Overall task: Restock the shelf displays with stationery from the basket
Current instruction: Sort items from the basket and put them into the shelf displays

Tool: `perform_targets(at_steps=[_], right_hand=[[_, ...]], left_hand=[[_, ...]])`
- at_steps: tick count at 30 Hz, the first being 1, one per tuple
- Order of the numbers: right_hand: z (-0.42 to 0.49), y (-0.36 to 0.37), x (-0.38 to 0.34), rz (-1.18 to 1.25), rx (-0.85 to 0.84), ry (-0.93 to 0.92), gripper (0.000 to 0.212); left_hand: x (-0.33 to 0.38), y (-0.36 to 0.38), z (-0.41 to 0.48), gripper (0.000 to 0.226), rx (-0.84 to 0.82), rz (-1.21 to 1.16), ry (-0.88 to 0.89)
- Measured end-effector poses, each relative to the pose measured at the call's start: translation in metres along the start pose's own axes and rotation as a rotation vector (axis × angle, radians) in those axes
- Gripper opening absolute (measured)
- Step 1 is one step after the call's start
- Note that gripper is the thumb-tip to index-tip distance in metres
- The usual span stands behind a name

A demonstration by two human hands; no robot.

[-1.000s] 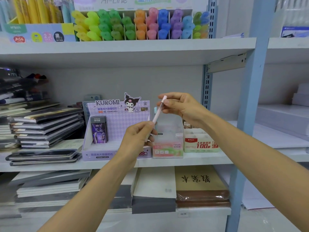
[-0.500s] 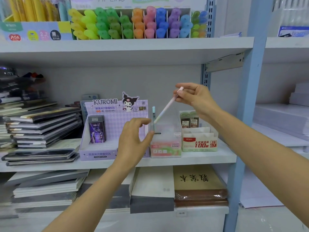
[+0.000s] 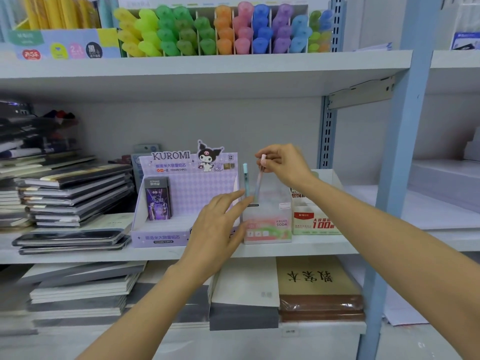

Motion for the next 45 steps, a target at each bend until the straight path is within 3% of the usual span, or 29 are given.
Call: perform_targets(at_steps=[7, 11, 22, 29, 34, 37, 40, 45], right_hand=[[0.011, 0.0, 0.004, -0.004, -0.041, 0.049, 0.023], [0.017, 0.0, 0.003, -0.022, -0.013, 0.058, 0.011], [0.025, 0.006, 0.015, -0.108, -0.006, 0.043, 0.009], [0.016, 0.013, 0.011, -0.295, -0.066, 0.018, 0.025], [-0.026, -0.014, -0.025, -0.167, 0.118, -0.087, 0.025], [-0.082, -0.017, -0.045, 0.028, 0.158, -0.153, 0.021], [-0.151, 0.013, -0.036, 0.144, 0.035, -0.144, 0.021], [-0.276, 0.114, 0.062, 0.083, -0.4, 0.168, 0.02]], left_hand=[[0.0, 0.003, 0.001, 0.051, 0.0, -0.004, 0.001], [-0.001, 0.003, 0.0, 0.051, -0.002, -0.007, 0.002], [0.0, 0.005, 0.0, 0.051, 0.02, -0.046, -0.003], [0.001, 0.005, 0.0, 0.053, 0.008, -0.045, 0.002], [0.012, 0.003, -0.011, 0.063, 0.004, -0.037, 0.007], [0.019, 0.004, -0.043, 0.05, 0.136, -0.049, -0.011], [0.027, 0.031, -0.102, 0.031, 0.172, -0.063, -0.056], [0.031, 0.129, -0.229, 0.025, -0.183, -0.147, -0.213]])
Point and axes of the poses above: each hand's wrist, its own z-axis towards the middle knuckle, its own y-axis out of the palm, x = y × z, the point moved 7 cm from there along z, towards the middle knuckle, and after that the axes turned 1 degree about y, right-handed, at the moved point
